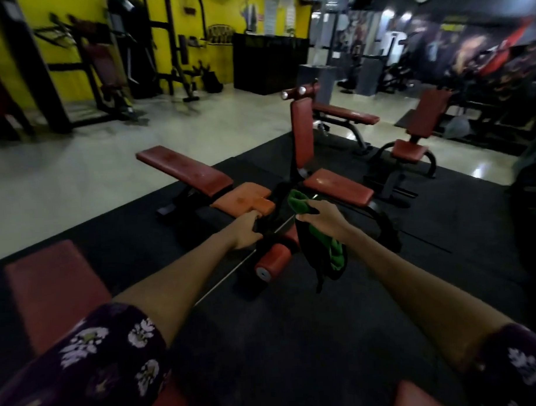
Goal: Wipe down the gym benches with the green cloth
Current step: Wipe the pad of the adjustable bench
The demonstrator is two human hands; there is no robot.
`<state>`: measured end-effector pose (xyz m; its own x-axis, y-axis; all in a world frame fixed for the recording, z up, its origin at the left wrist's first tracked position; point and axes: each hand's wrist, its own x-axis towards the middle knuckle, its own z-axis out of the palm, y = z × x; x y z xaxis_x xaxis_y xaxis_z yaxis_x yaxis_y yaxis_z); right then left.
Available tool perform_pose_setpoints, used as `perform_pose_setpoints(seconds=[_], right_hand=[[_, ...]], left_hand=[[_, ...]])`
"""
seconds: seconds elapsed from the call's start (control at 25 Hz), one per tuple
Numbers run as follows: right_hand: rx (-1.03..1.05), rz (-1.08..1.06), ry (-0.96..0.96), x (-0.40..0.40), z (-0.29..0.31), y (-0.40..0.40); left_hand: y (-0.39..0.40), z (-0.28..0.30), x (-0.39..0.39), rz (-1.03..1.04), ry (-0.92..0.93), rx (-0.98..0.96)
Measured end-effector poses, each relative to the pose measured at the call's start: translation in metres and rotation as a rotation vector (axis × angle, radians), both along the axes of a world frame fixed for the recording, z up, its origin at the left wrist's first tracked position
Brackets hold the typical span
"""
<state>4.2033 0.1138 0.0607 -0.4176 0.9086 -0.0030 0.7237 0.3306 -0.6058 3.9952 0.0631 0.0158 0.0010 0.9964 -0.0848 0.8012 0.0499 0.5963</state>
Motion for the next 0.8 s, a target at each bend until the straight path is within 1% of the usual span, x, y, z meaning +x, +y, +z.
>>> perform_pose_setpoints(seconds=[0.2,0.36,0.44,0.56,0.8], right_hand=[[-0.006,0.130,0.019,-0.057,-0.013,0.041],[0.016,0.207,-0.003,-0.107,-0.020,0.098],[0.027,0.242,-0.047,-0.134,-0.020,0.128],[0.057,0.304,-0.104,-0.184,-0.014,0.167],[0.076,0.511,-0.089,-0.314,-0.006,0.219]], left_hand=[[0.021,-0.017,-0.056,0.147,0.035,-0.029],[0.067,-0.027,-0.098,0.232,-0.011,-0.007],[0.089,-0.024,-0.120,0.251,-0.023,-0.008],[0.119,-0.013,-0.169,0.320,-0.015,-0.001],[0.138,-0.024,-0.278,0.524,-0.062,0.011]])
